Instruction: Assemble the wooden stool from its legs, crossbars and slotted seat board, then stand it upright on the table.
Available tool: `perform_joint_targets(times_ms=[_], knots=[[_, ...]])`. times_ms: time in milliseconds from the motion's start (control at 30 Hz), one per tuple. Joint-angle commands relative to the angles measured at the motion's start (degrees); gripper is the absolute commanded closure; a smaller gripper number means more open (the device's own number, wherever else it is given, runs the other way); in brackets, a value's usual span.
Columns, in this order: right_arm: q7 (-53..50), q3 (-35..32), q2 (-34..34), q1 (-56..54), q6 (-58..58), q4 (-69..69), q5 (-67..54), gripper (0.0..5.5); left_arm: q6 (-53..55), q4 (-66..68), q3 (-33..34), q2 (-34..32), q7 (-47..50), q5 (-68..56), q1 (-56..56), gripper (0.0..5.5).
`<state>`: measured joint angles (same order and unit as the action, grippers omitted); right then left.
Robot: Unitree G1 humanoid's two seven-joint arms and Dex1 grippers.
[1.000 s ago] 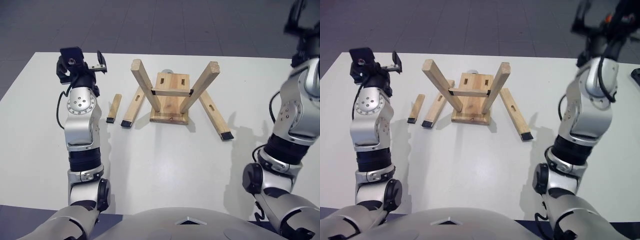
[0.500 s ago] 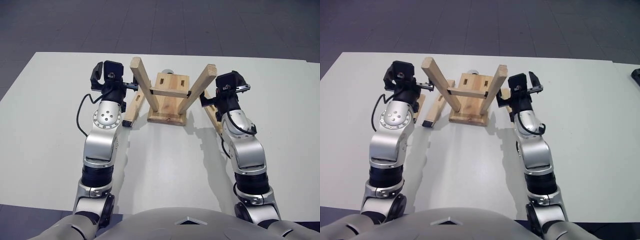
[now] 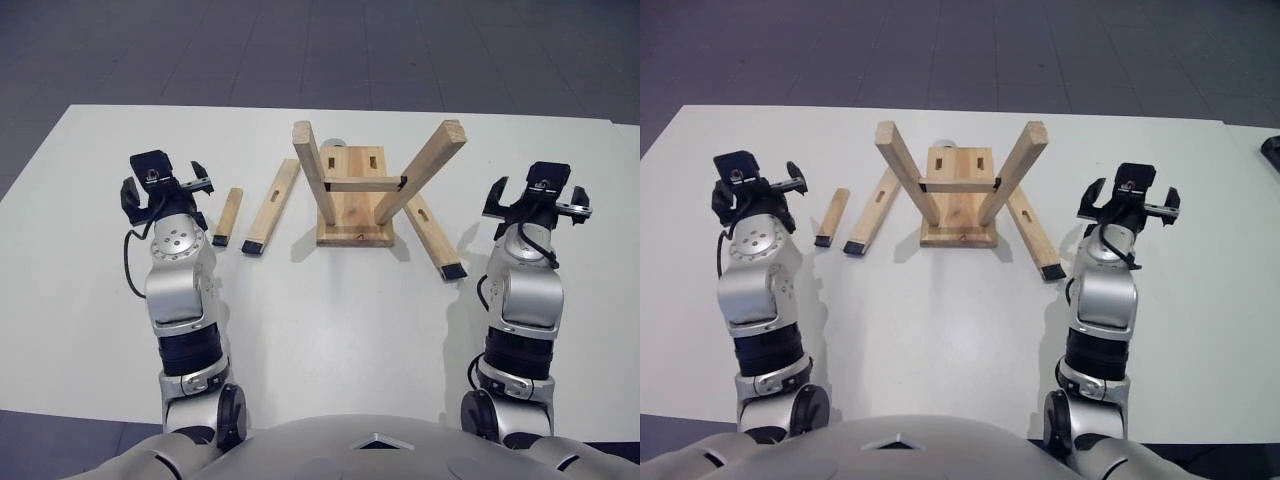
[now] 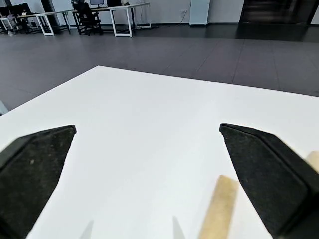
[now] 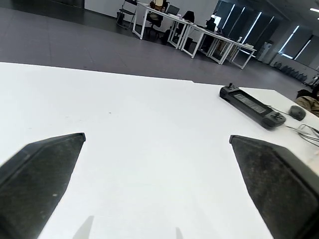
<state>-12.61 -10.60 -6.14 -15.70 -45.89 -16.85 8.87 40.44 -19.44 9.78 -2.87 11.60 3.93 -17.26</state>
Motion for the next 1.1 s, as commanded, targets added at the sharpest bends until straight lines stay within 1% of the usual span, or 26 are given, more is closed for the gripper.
perform_joint_targets(times_ms=[33,67,100,167,233,333,367,400,433,467,500,533,567,600,633,700,733,800,867,900,967,1000,1100], knots=[[14.00,15.29,-0.05,-0.20,8.33,-7.44,-5.34,0.10,-4.77,-4.81,-20.98,-2.85,-17.06,-3.41,0.19,0.14],[15.92,18.24,-0.05,0.57,9.85,-9.14,-5.65,0.10,-4.79,-4.57,-24.08,-2.62,-18.49,-3.28,0.85,0.14],[16.34,19.43,0.04,1.17,10.47,-9.68,-5.40,0.10,-4.56,-3.81,-25.84,-2.43,-18.96,-2.76,1.11,0.14],[14.31,18.61,0.48,1.69,10.15,-8.50,-3.64,0.10,-4.38,-1.24,-27.38,-1.89,-18.43,-1.31,0.73,0.14],[10.22,16.02,-0.07,0.60,9.34,-5.48,-0.15,0.10,-3.06,1.59,-26.44,-0.83,-16.37,-0.13,0.01,0.14],[3.29,7.29,0.65,-2.22,5.36,-0.47,1.73,0.10,-1.14,4.07,-21.14,0.61,-11.59,1.00,-0.04,0.14],[0.62,3.31,0.62,-3.20,4.43,0.85,1.66,0.10,-0.60,4.32,-18.42,1.26,-9.66,1.11,0.07,0.14],[-1.87,-1.70,0.19,-4.75,4.73,1.77,0.75,0.10,0.06,4.06,-14.07,2.31,-6.94,0.78,0.21,0.14],[-3.46,-5.29,-0.87,-6.23,5.67,2.39,0.25,0.10,0.47,3.63,-9.85,3.24,-4.40,0.34,0.27,0.14],[-3.36,-7.33,-2.60,-7.78,7.98,2.40,-0.49,0.10,0.27,2.92,-5.40,3.90,-1.87,-0.30,0.14,0.14],[0.28,-7.37,-3.78,-9.64,11.34,0.87,-3.24,0.10,-0.09,2.15,-1.20,4.21,0.40,-0.97,-0.31,0.14],[4.28,-6.43,-4.58,-11.00,13.99,-0.81,-5.83,0.10,-0.40,1.60,1.77,4.33,1.87,-1.50,-0.79,0.14],[11.23,-4.31,-4.83,-12.43,16.10,-4.80,-11.28,0.10,-1.08,1.23,5.02,4.05,3.27,-2.19,-1.57,0.14],[19.27,-1.63,-5.02,-13.29,15.33,-10.07,-18.95,0.10,-1.90,0.90,8.12,3.30,4.38,-2.95,-2.48,0.14],[25.24,0.75,-6.05,-12.89,14.53,-13.94,-24.05,0.10,-2.51,0.51,9.89,2.41,4.95,-3.25,-3.29,0.14],[33.00,4.11,-7.11,-10.80,12.06,-18.58,-32.13,0.10,-4.21,-0.03,11.41,0.49,4.84,-3.42,-4.39,0.14],[35.08,5.53,-7.67,-9.64,11.51,-19.45,-33.94,0.10,-4.90,-0.17,11.38,-0.30,4.57,-3.13,-4.59,0.14],[40.24,10.96,-10.18,-6.87,11.23,-21.17,-35.30,0.10,-5.76,-0.52,10.24,-1.68,3.76,-2.40,-4.82,0.14],[43.14,16.94,-12.54,-4.96,11.41,-21.85,-33.94,0.10,-6.00,-0.86,8.87,-2.02,3.50,-1.99,-4.88,0.14],[42.97,20.50,-12.97,-4.90,11.72,-20.29,-31.40,0.10,-5.90,-0.85,8.52,-1.79,3.68,-2.05,-4.73,0.14],[41.43,25.07,-12.74,-5.15,12.79,-16.06,-26.73,0.10,-5.80,-0.70,8.22,-1.21,4.06,-2.30,-4.45,0.14],[40.55,26.18,-12.24,-5.19,13.12,-13.78,-25.32,0.10,-5.88,-0.34,7.82,-0.98,4.12,-2.33,-4.46,0.14],[38.44,28.16,-11.27,-4.47,15.16,-8.91,-21.40,0.49,-6.04,0.53,7.01,-0.32,4.43,-2.12,-4.35,0.10]])
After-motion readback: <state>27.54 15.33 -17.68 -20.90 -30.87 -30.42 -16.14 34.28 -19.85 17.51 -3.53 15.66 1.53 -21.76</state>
